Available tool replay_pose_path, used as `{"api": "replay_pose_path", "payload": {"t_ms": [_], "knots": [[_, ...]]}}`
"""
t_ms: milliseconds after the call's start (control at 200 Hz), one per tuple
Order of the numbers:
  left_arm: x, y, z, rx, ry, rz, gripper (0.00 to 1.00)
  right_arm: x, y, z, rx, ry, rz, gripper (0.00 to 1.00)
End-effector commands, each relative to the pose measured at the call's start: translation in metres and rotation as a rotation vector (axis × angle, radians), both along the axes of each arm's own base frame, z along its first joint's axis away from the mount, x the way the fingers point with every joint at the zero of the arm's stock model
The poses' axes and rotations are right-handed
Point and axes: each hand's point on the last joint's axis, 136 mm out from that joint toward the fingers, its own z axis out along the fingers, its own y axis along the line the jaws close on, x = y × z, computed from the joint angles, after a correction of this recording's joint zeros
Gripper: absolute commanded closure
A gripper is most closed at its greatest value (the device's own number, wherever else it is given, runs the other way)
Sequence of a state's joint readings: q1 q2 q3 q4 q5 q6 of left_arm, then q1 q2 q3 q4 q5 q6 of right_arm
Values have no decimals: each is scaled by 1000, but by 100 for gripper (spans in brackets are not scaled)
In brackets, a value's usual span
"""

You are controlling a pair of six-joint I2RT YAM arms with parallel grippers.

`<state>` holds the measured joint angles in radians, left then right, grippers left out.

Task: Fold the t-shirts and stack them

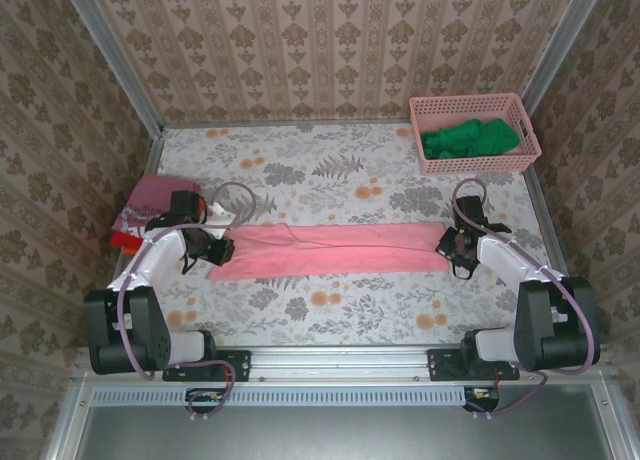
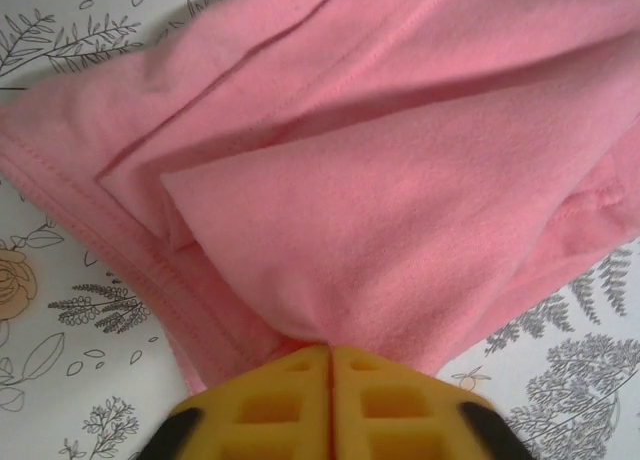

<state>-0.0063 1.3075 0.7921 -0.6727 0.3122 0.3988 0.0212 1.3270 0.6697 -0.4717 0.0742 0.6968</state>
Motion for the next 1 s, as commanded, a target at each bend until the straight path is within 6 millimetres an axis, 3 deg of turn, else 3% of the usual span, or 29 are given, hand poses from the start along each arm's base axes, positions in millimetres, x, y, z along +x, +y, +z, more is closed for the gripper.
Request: {"api": "replay_pose_path", "payload": {"t_ms": [0,45,120,245,310,380,530,610,770,845,995], "knots": [[2,4,7,28,7,17,62,4,-2,9,-3,-36,-6,60],[4,3,11,17,-4,29,52,9,0,17,-5,-72,10,44],[12,-3,24,-30,-42,54,41,19,5,32,-14,-124,54,33],[35,-18,54,-136,-152,126,14,36,22,48,-38,-171,148,29],[49,-29,66,-217,-202,179,9,47,38,51,-47,-179,215,29],[61,-33,66,-304,-198,296,5,57,59,50,-42,-171,274,28],[58,-29,34,-334,-58,500,9,71,99,35,-2,-138,347,30],[51,-25,14,-342,-8,600,18,71,109,22,39,-105,346,33],[49,-35,-22,-408,85,672,38,66,101,-8,13,4,316,39],[54,-40,-35,-400,112,666,53,59,94,-17,-13,40,298,40],[81,-40,-54,-325,142,648,59,42,84,-24,-27,71,281,41]]}}
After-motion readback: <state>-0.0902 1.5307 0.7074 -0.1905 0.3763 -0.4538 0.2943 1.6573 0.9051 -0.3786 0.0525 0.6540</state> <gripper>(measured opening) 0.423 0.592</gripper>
